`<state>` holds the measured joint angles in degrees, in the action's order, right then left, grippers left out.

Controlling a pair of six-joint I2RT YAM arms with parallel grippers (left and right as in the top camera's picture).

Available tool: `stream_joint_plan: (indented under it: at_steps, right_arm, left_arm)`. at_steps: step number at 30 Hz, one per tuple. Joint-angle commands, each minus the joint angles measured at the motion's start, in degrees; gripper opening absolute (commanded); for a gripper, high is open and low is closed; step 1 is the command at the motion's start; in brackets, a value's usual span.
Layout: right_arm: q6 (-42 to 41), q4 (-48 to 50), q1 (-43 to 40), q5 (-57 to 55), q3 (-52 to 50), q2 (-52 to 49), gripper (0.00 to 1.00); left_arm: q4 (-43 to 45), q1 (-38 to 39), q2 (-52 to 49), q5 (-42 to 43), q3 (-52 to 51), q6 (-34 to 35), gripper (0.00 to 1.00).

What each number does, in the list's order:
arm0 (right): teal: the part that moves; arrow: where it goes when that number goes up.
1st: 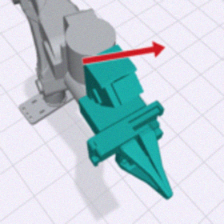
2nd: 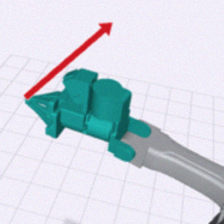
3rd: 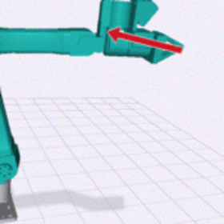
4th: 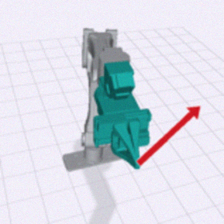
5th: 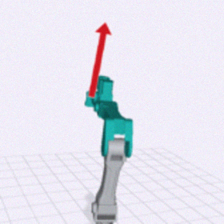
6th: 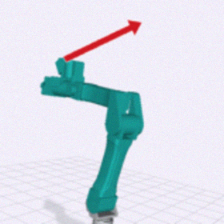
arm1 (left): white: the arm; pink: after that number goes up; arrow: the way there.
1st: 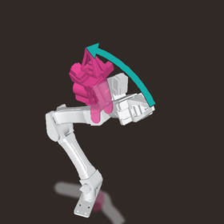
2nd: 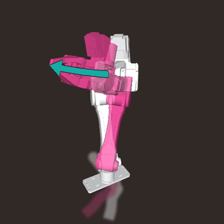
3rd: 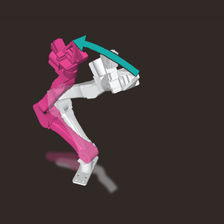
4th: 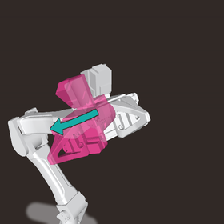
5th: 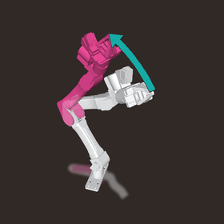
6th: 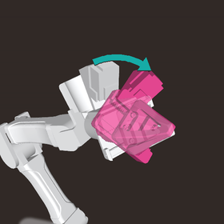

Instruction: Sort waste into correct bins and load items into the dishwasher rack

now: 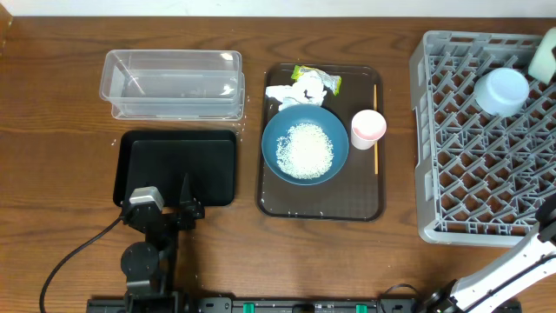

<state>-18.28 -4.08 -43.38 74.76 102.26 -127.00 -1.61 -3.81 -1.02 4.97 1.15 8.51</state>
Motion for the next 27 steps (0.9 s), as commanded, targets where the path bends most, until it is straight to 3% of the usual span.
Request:
stream_joint_plan:
  at_steps: [1, 11, 27]
  right_arm:
    - [-1.77, 1.36, 1.09, 2.27, -1.42, 1.20, 0.01]
    - [-1.42, 7.13, 2.84, 1.75, -2.69, 0.42, 0.01]
    - [-1.90, 8.07, 2.95, -1.46, -2.69, -5.31, 0.01]
  left_arm:
    - [-2.01, -0.13, -0.02, 0.83, -0.92, -1.01, 0.92]
    - [-2.01, -0.13, -0.02, 0.83, -0.92, -1.01, 0.92]
    - [-2.01, -0.13, -0.02, 0.83, -0.92, -1.01, 0.92]
